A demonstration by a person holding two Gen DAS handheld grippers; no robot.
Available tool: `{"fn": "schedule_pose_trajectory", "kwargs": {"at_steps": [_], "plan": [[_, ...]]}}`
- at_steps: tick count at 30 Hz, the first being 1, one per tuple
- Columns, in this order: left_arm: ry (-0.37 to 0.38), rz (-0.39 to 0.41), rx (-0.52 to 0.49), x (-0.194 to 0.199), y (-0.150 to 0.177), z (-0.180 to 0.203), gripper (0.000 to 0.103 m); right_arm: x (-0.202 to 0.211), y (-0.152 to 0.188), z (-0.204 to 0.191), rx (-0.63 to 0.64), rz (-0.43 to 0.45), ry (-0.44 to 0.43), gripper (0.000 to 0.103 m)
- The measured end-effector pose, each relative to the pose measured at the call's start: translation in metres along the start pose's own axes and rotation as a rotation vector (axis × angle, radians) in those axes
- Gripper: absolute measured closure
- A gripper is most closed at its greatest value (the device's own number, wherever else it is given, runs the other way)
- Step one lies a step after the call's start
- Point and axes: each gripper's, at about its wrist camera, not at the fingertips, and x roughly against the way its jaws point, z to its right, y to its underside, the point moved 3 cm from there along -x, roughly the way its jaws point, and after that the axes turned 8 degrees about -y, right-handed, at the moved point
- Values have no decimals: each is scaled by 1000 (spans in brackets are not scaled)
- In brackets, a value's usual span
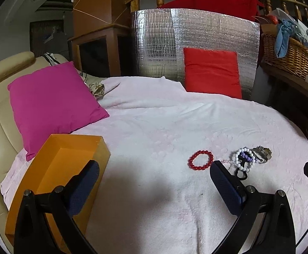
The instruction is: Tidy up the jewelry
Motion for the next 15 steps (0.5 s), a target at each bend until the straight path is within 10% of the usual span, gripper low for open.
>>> {"fn": "schedule_pose_trajectory", "kwargs": {"at_steps": [15], "plan": [[5,4,-4,0,0,3,0,8,-1,6,-16,55,7,0]]}}
